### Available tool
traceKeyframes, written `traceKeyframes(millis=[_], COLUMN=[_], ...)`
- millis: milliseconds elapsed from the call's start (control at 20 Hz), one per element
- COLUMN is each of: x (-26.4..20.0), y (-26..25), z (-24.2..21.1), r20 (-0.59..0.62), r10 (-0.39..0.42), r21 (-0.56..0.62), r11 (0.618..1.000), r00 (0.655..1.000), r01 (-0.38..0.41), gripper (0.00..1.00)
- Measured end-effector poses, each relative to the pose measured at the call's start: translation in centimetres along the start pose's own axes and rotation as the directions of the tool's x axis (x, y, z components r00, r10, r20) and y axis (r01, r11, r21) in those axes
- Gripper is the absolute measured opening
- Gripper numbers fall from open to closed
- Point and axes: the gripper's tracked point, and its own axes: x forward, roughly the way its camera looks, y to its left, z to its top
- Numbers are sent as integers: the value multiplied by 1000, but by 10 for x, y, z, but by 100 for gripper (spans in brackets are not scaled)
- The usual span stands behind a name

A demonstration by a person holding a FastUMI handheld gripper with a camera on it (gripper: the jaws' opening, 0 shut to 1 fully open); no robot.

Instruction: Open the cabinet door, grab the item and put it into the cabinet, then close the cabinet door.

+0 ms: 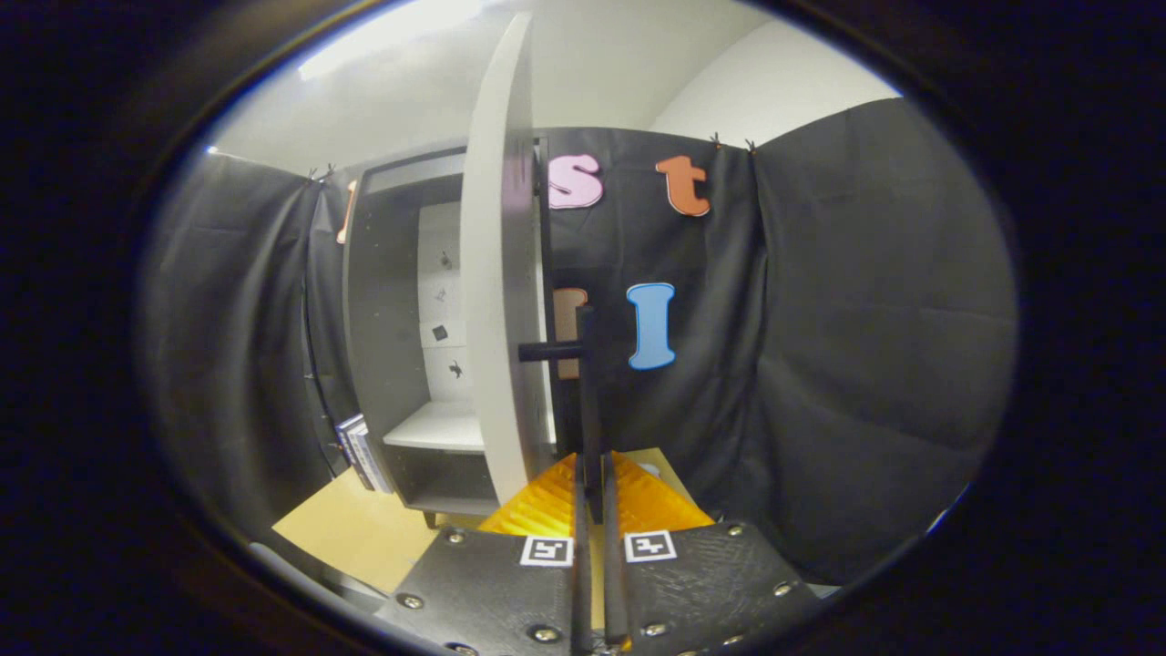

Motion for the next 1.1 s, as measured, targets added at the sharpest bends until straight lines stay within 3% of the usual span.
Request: traceKeyframes(millis=[400, 550, 850, 1000, 1100], x=[-47, -56, -48, -39, -27], y=[20, 39, 120, 160, 182], z=[4, 4, -8, -29, -45], r20=[34, 49, 57, 33, -4], r10=[-7, -14, 77, 106, 130], r21=[14, 23, 27, 13, 23], r11=[1000, 1000, 997, 994, 991], r00=[999, 999, 995, 994, 991], r01=[7, 13, -79, -107, -130], gripper=[6, 15, 57, 85, 86])
